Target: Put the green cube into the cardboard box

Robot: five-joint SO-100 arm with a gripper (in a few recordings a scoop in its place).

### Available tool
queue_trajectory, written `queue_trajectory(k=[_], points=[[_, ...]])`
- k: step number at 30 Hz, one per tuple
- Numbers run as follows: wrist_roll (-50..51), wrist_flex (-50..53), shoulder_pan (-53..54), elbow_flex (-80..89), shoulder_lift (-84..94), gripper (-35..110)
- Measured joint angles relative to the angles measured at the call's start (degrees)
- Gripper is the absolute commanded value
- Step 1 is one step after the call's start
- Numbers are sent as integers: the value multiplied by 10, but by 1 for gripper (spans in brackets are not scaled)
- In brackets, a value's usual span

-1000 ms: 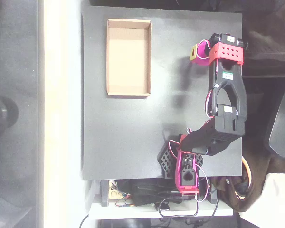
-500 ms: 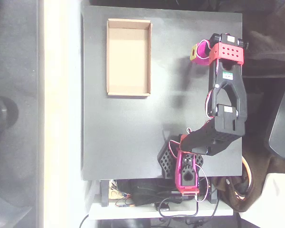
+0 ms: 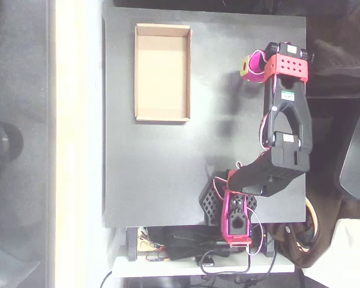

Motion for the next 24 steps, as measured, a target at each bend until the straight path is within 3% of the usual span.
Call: queue_trajectory(k=[24], points=[[0,0,1,0,60,18]])
